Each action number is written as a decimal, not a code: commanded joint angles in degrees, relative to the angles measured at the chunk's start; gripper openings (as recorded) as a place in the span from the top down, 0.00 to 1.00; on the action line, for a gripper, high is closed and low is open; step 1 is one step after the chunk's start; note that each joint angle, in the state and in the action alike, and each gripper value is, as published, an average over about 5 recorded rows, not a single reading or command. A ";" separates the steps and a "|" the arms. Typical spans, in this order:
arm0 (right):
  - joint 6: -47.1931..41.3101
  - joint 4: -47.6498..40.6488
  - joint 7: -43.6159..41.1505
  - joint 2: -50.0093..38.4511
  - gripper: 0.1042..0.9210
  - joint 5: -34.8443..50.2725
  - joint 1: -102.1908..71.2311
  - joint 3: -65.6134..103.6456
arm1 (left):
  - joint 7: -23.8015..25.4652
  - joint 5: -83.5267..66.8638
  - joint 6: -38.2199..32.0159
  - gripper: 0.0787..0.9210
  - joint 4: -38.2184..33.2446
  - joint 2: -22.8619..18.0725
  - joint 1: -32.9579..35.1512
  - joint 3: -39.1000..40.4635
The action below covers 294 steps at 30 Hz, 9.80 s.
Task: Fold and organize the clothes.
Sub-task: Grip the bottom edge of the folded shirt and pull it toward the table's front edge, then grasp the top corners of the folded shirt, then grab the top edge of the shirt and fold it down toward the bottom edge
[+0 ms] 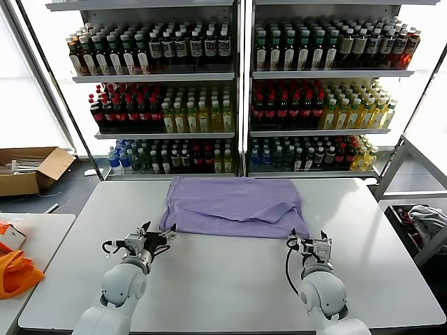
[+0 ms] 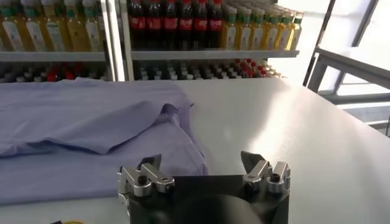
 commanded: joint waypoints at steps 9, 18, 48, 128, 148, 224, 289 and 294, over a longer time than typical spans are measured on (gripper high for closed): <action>-0.18 -2.58 -0.37 0.60 0.34 -0.26 0.44 -0.17 | -0.05 -0.18 0.00 0.12 1.58 0.39 -0.38 0.29; -0.11 -3.53 -1.04 0.74 0.65 -0.35 -0.39 -0.20 | 0.60 0.60 0.42 0.33 0.37 0.65 0.94 1.43; -0.12 13.77 -1.86 -1.75 0.98 -0.36 -10.23 0.83 | 0.66 5.79 -2.49 0.99 -15.20 0.25 14.01 -0.66; 3.40 -10.51 -18.17 -20.07 0.12 4.39 25.90 -12.17 | 10.85 -4.84 2.65 0.12 -5.84 10.29 -6.86 1.10; 3.79 -35.33 -17.92 -3.66 0.12 -0.41 36.44 -17.62 | 7.80 -5.85 5.51 0.12 5.54 9.49 -10.29 4.67; 6.94 -22.19 -18.94 -0.48 1.00 -1.19 22.94 -6.86 | 8.40 -3.99 -5.85 0.99 0.28 6.98 -4.99 3.57; 7.10 15.40 -10.68 -2.54 1.00 -7.27 -21.30 3.85 | 8.19 7.97 -8.44 0.99 -20.43 2.76 25.61 -4.87; 7.11 14.53 -10.89 -2.77 1.00 -7.73 -20.99 3.31 | 8.69 10.33 -8.50 0.99 -21.07 2.50 26.30 -5.01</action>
